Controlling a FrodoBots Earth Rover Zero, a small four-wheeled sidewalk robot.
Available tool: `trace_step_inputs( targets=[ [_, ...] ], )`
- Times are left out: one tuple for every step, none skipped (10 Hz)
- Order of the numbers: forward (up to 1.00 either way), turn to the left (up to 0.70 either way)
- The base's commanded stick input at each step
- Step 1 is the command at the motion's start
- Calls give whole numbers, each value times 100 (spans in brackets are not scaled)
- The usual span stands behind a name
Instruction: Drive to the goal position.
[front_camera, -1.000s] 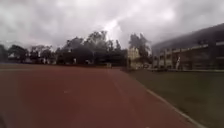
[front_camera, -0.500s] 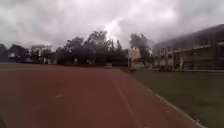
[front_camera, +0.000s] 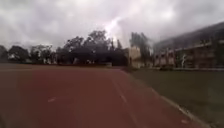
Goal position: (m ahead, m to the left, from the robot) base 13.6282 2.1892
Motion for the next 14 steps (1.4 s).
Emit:
trace_step_inputs(
  targets=[
    [70, -16],
    [70, -15],
    [70, -14],
    [70, 0],
    [70, 0],
    [70, 0],
    [70, 0],
    [70, 0],
    [70, 0],
    [70, 0],
    [70, 0],
    [70, 0],
    [70, 0],
    [70, 0]
  ],
)
